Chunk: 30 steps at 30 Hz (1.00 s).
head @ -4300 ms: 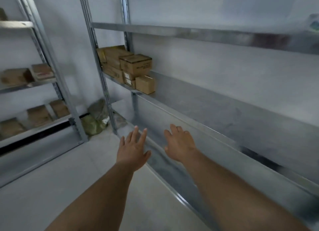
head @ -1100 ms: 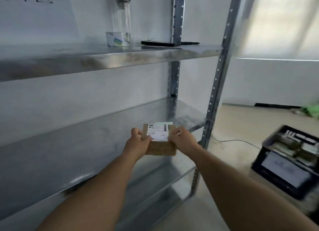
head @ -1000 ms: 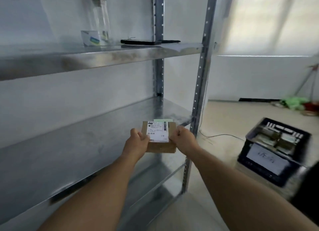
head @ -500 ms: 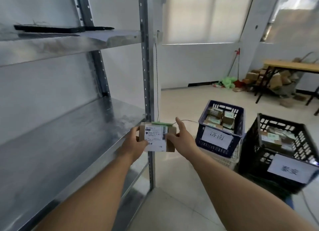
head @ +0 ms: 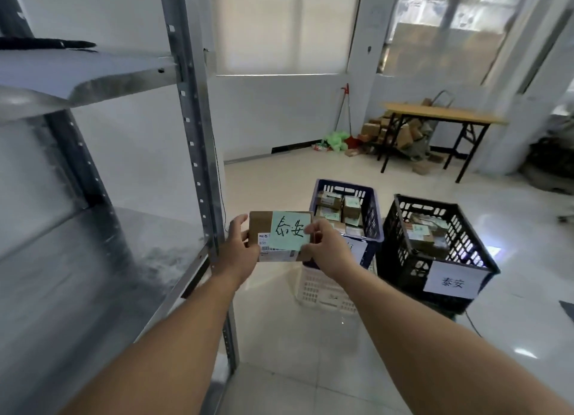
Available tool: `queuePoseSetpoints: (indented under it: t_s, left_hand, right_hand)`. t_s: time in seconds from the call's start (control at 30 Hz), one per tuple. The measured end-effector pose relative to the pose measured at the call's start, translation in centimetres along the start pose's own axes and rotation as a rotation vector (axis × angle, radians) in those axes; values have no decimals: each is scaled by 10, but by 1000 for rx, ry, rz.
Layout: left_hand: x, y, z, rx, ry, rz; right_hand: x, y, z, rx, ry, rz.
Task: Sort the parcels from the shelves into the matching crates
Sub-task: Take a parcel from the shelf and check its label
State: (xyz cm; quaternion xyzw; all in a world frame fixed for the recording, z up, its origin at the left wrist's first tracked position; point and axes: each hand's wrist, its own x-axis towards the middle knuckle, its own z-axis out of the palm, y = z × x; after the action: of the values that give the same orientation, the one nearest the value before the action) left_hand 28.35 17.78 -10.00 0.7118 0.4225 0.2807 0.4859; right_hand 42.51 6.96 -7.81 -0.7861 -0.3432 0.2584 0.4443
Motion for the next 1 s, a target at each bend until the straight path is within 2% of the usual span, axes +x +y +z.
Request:
queuePoseSetpoints:
  t_s: [0.23, 0.53, 1.0]
  left_hand:
    - [36, 1, 43, 53, -198, 51]
    - [88, 33, 131, 121, -291, 118]
    - [196, 115, 400, 321, -449, 273]
  right_hand:
    - [23, 25, -26, -29, 69, 44]
    - [76, 70, -94, -90, 188, 36]
    - [206, 206, -306, -220, 319, 162]
